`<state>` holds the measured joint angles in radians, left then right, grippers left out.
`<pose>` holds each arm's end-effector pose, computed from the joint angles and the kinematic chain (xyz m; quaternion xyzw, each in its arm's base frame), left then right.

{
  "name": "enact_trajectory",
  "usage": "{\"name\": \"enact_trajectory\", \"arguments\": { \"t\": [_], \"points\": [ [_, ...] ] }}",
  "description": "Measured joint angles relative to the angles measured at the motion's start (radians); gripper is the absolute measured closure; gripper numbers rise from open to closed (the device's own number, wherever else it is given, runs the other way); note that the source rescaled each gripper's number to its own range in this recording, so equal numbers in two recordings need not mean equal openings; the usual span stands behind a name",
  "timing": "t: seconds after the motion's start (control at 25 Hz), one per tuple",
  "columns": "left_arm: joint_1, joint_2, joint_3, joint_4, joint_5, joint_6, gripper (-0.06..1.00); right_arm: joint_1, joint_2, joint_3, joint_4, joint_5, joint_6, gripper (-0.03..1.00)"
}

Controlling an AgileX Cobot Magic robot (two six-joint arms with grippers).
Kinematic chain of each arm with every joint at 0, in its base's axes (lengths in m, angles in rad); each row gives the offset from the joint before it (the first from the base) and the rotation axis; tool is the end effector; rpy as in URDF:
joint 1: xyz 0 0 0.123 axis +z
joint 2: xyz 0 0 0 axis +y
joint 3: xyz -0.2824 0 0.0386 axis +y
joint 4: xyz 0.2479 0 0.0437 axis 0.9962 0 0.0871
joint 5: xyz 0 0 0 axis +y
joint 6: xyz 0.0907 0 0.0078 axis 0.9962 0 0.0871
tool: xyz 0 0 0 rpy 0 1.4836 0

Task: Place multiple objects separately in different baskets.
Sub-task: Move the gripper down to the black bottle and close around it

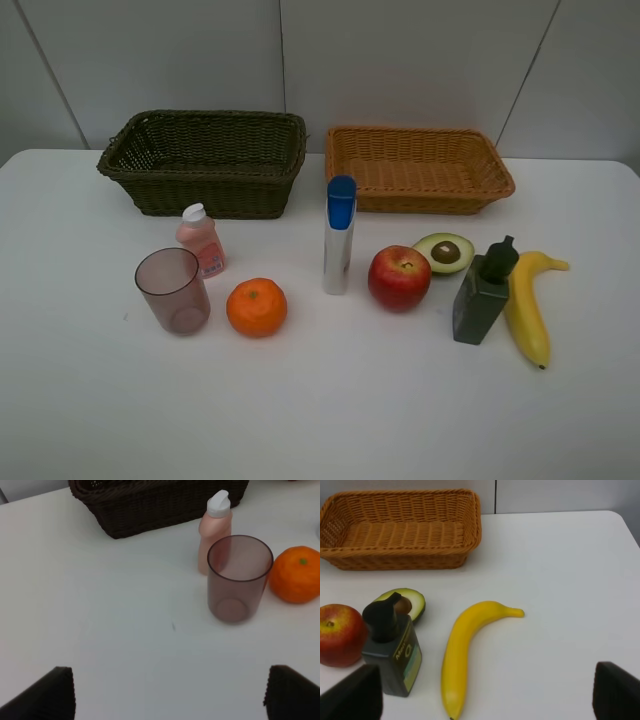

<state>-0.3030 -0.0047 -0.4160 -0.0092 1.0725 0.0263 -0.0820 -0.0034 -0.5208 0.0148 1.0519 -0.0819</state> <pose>0.0024 -0.0015 0.2526 0.1436 0.8642 -0.0710 0.4769 -0.0074 0.0018 0.2836 -0.0003 0.8445 -0.0365 0.5343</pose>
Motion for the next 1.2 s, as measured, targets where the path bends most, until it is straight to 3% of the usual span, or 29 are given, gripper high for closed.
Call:
{"name": "enact_trajectory", "arguments": {
  "t": [1.2],
  "points": [
    [0.0, 0.0, 0.0, 0.0, 0.0, 0.0, -0.06, 0.0, 0.0, 0.0, -0.001, 0.0, 0.018, 0.15]
  ]
}}
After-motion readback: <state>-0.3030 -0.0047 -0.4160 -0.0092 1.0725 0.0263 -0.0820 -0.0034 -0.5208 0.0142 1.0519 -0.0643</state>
